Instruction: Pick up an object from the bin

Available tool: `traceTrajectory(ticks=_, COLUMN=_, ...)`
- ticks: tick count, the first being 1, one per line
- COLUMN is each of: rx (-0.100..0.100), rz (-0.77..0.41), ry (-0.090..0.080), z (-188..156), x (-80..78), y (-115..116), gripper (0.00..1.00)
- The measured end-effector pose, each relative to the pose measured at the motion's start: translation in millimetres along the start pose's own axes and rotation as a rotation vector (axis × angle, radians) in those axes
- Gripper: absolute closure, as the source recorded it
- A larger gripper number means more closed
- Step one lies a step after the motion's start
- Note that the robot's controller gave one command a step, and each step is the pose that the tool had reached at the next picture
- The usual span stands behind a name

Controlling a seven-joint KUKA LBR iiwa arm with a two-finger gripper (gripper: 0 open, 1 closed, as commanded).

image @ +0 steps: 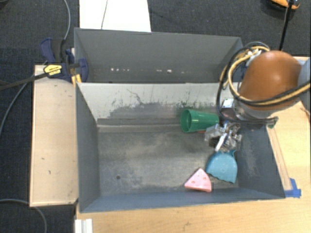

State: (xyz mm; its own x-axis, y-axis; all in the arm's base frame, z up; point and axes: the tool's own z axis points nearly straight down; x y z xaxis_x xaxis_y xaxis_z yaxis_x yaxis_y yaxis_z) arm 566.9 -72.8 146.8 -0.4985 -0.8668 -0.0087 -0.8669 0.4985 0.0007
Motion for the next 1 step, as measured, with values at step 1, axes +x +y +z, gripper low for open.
traceTrajectory(ticks=1, rx=0.006, rz=-0.008, ry=-0.002, z=-37.6, x=2.1, y=1.2, gripper=1.00)
